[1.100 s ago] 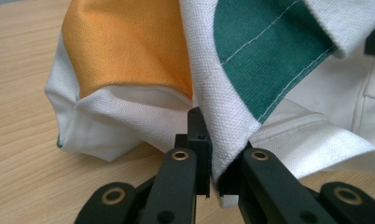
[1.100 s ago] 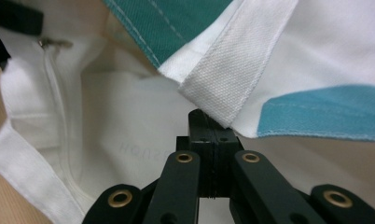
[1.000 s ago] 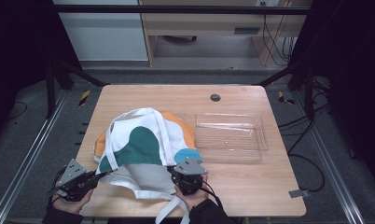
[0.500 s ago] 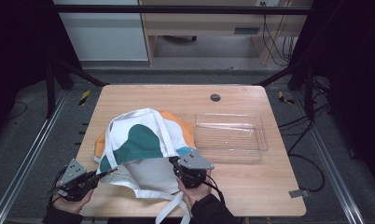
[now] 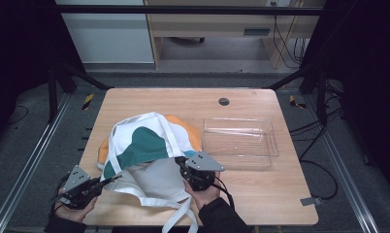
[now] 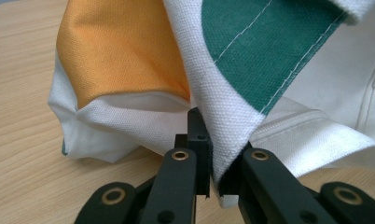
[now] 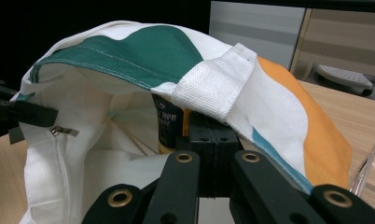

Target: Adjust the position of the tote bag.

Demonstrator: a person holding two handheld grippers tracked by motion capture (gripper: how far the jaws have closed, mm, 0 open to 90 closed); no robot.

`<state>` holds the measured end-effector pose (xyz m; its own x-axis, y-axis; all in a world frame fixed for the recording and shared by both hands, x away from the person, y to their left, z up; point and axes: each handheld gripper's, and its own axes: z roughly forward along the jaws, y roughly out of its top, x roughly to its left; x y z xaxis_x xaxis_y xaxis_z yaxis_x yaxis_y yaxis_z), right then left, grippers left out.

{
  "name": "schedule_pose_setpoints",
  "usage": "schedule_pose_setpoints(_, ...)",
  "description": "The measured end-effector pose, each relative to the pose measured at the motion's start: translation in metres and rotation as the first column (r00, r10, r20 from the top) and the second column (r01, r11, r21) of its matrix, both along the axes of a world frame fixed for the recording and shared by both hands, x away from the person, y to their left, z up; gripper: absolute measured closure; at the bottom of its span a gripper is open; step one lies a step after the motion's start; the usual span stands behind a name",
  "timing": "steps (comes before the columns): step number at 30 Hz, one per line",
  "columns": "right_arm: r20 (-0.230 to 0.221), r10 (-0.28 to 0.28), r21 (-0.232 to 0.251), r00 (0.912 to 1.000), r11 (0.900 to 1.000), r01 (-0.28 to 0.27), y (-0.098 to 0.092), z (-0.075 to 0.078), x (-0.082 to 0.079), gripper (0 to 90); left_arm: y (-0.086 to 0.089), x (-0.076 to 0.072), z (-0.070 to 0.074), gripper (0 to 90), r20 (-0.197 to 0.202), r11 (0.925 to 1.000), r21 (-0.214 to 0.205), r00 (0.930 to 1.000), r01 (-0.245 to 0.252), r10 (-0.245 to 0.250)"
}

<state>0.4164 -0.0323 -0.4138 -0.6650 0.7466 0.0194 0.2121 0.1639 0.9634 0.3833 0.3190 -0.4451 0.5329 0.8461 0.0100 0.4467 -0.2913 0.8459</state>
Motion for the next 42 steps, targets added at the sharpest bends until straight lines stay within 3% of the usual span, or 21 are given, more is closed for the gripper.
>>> schedule_pose_setpoints(3, -0.009, 0.002, -0.005, 1.0000, 1.0000, -0.002, 0.000, -0.003, 0.001, 90.0, 0.000, 0.000, 0.000, 81.9, 0.015, 1.0000, 0.005, 0.9999, 0.000, 0.000)
schedule_pose_setpoints(6, -0.017, -0.003, -0.008, 0.9999, 1.0000, 0.003, 0.000, -0.005, 0.001, 90.0, 0.000, 0.000, 0.000, 71.4, 0.021, 0.9999, 0.013, 0.9998, -0.001, 0.000)
schedule_pose_setpoints(7, -0.018, -0.003, -0.008, 0.9998, 1.0000, 0.002, 0.000, -0.005, 0.001, 90.0, 0.001, -0.001, 0.001, 66.8, 0.048, 0.9999, 0.015, 0.9989, -0.004, 0.003)
schedule_pose_setpoints(12, -0.022, -0.001, -0.011, 0.9998, 0.9999, 0.001, 0.000, -0.005, 0.002, 90.0, 0.001, -0.004, 0.005, 49.3, 0.081, 0.9996, 0.025, 0.9967, -0.010, 0.008)
schedule_pose_setpoints(16, -0.025, -0.001, -0.009, 0.9997, 1.0000, 0.001, 0.000, -0.005, 0.002, 90.0, 0.000, -0.007, 0.007, 45.6, 0.080, 0.9997, 0.023, 0.9968, -0.003, 0.001)
schedule_pose_setpoints(22, -0.026, 0.001, -0.009, 0.9997, 1.0000, -0.001, 0.000, -0.005, 0.002, 90.0, -0.003, -0.013, 0.016, 36.5, 0.122, 0.9999, 0.001, 0.9925, -0.013, 0.013)
schedule_pose_setpoints(31, -0.031, 0.000, -0.012, 0.9995, 0.9999, -0.001, 0.001, -0.006, 0.003, 90.0, -0.009, -0.016, 0.033, 35.5, 0.170, 0.9991, -0.043, 0.9855, 0.002, 0.006)
schedule_pose_setpoints(42, -0.036, -0.001, -0.005, 0.9993, 1.0000, 0.000, 0.000, -0.006, 0.004, 90.0, -0.026, -0.009, 0.059, 31.4, 0.208, 0.9974, -0.063, 0.9779, 0.035, -0.021)
